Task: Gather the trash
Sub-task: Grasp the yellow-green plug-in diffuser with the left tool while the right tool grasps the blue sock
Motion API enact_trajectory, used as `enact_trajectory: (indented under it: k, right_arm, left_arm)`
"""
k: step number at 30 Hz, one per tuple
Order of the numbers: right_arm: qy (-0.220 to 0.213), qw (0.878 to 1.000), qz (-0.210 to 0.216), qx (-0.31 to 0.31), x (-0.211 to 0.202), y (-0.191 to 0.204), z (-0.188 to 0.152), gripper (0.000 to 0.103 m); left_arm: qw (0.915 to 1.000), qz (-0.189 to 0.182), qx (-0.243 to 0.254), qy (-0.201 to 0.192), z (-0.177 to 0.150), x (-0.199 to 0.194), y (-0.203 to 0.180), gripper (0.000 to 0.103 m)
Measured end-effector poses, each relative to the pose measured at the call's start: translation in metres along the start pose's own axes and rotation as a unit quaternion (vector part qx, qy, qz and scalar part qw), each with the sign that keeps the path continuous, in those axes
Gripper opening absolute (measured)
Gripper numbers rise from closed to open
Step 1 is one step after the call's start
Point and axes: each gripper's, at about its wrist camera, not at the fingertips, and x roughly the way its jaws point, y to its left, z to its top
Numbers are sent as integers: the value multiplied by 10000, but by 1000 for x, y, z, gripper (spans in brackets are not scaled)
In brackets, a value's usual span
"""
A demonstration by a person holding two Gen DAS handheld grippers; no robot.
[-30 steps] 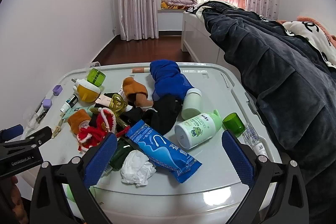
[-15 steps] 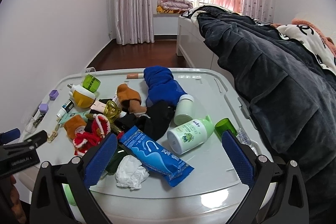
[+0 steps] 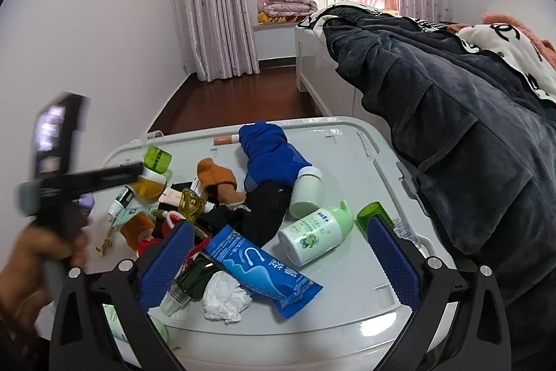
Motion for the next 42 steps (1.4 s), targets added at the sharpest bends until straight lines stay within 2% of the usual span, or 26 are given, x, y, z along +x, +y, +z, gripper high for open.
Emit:
enact_trajectory:
  k: [3,5,7,8,12,19,24,27,29,32,36,39,42]
  right_arm:
    - [-17,10000,-16,41,-2,-8,4,99]
    - [-21,10000,-21,68,-2,-12,5,99]
    - [4,10000,-33,72,-1,-15,7,99]
    - [24,10000,-57,68,0,-16,6,99]
    - [65,9999,-60,78,2,-18,4,99]
    - [20,10000,-94,-29,2,-13,5,99]
    - [-193,9985,-345,-377,8,-6,14,99]
    - [-188,9931,-762,-872,28,4,35,99]
    - [-246,9904,-816,-1087,44,13,55,99]
    - [-38,9922,-530,-1127,83,26,90,99]
    - [405,9919,-165,-1192,143,43,117,99]
    - [958,9865,-44,-1331,192,53,118,99]
    - [1344,9820,-116,-1321,226,56,113,99]
  left_arm:
    - [9995,155,163,229,7,33,-1,95]
    - [9993,224,176,228,11,44,0,93]
    - [9993,261,261,110,17,48,-3,75]
    - [9990,210,292,253,16,54,0,74]
    - [9995,233,168,88,22,54,2,73]
    - [9999,51,-100,-28,0,18,15,72]
    - [9992,-189,-174,-321,-14,-38,22,72]
    - [9977,-328,-94,-579,-25,-71,19,72]
    - [9961,-372,3,-800,-35,-90,17,72]
    - [9943,-581,-15,-892,-42,-101,18,72]
    - [9930,-746,60,-916,-46,-105,15,72]
    - [9923,-752,166,-971,-46,-107,12,72]
    - [9919,-831,131,-953,-48,-108,16,72]
